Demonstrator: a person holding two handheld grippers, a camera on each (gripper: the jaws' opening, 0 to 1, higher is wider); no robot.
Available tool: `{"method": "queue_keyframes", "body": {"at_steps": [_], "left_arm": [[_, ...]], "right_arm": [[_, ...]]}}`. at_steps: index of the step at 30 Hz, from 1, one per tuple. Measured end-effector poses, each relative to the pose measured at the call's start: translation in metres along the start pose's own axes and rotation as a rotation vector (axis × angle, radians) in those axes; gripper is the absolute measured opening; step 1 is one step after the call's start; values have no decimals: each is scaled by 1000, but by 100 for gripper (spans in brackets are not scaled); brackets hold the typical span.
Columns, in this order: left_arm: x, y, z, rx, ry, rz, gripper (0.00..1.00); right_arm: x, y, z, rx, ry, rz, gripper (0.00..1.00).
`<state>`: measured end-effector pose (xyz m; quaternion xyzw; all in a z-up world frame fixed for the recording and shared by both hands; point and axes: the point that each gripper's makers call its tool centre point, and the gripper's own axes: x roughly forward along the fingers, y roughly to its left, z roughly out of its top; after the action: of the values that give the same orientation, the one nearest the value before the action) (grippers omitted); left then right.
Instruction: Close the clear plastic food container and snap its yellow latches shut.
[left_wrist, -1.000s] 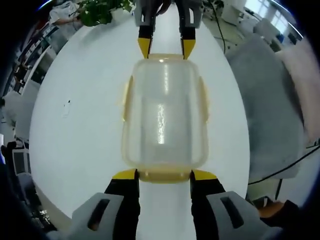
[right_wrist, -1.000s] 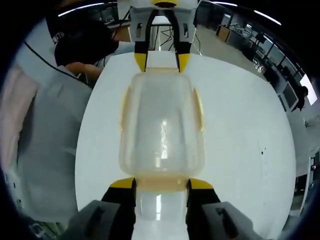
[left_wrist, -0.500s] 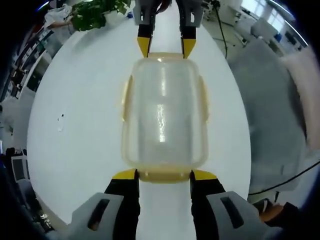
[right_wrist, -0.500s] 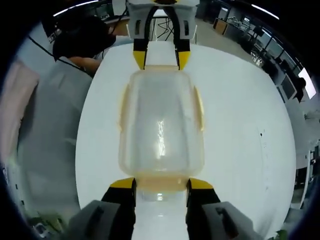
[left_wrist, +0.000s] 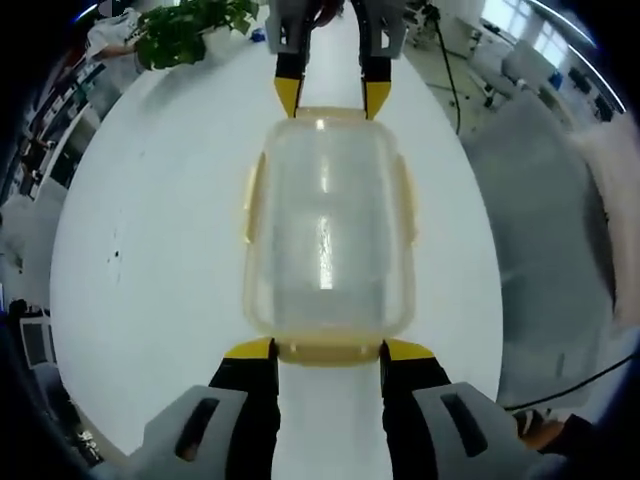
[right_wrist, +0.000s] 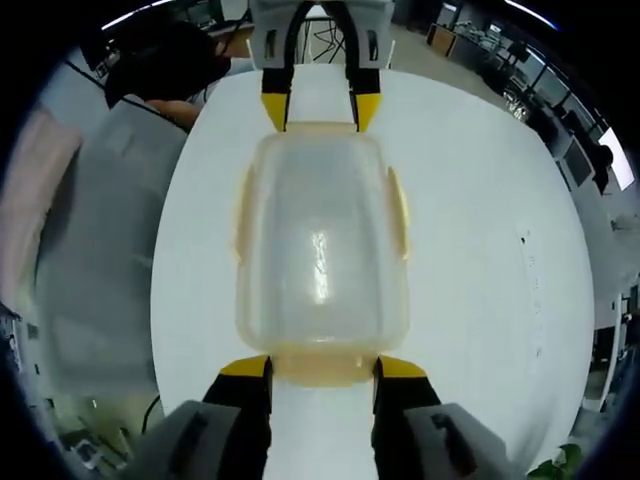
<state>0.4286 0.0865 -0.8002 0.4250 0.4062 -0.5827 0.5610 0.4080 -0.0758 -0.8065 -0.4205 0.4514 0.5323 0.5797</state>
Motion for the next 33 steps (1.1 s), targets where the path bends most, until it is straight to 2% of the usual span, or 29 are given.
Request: {"method": "queue_keyframes", "body": {"at_steps": [3, 12, 33], "left_arm": [[1, 0, 9, 2, -11, 2, 37], [9, -1, 24, -9, -40, 0, 37], [27, 2, 26, -34, -41, -6, 38]], "right_arm": [[0, -1, -9, 4, 11, 3, 36], [-4, -3, -26, 3, 35, 4, 36], [13, -10, -37, -5, 64, -6, 37]]}}
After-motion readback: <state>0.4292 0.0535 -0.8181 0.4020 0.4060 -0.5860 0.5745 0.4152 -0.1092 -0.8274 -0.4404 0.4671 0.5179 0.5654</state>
